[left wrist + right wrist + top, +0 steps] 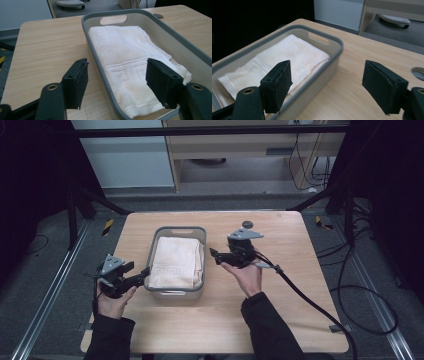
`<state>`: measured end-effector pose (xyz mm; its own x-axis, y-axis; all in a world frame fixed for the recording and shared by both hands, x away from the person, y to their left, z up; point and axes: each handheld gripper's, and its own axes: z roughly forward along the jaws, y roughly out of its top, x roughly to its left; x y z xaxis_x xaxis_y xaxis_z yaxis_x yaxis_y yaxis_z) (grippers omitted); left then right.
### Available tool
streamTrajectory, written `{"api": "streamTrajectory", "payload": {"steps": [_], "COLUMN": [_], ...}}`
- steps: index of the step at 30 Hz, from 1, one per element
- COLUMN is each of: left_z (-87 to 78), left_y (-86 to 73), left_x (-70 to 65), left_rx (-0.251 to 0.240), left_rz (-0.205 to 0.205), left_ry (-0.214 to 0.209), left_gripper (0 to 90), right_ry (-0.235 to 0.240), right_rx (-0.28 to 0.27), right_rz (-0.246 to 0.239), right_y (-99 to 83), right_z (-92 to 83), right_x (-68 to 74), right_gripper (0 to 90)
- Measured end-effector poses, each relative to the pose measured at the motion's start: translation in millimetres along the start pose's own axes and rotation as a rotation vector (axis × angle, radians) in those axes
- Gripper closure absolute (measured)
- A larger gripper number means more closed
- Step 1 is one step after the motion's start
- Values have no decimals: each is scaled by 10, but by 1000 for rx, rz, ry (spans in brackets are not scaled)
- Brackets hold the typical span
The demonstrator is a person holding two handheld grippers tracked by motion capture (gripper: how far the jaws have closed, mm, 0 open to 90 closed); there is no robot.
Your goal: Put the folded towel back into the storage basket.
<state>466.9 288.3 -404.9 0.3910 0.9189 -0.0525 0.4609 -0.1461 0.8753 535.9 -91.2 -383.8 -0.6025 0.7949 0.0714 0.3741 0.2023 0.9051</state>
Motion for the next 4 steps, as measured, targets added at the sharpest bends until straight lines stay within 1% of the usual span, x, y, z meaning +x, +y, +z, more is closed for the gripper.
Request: {"api": "streamTrajectory", "payload": {"steps": [1, 2, 3, 4], "left_z": [-20, -20, -50, -50], "left_y": [-37, -37, -93, -93], "left_x": [21, 21, 44, 44], "left_rx": [-3, -3, -5, -5], "left_rz": [5, 5, 22, 22], "left_ry": [7, 7, 17, 17], "left_gripper": [305, 298, 295, 294], "right_ry": [-7, -7, -19, -19], "right_rx": [-6, -6, -10, -10], "right_rz": [19, 19, 36, 36], "right_y": [-86, -86, -181, -181], "right_z": [-139, -139, -275, -275], "right_x": [-103, -103, -208, -208], "right_gripper": [221, 221, 217, 217]}}
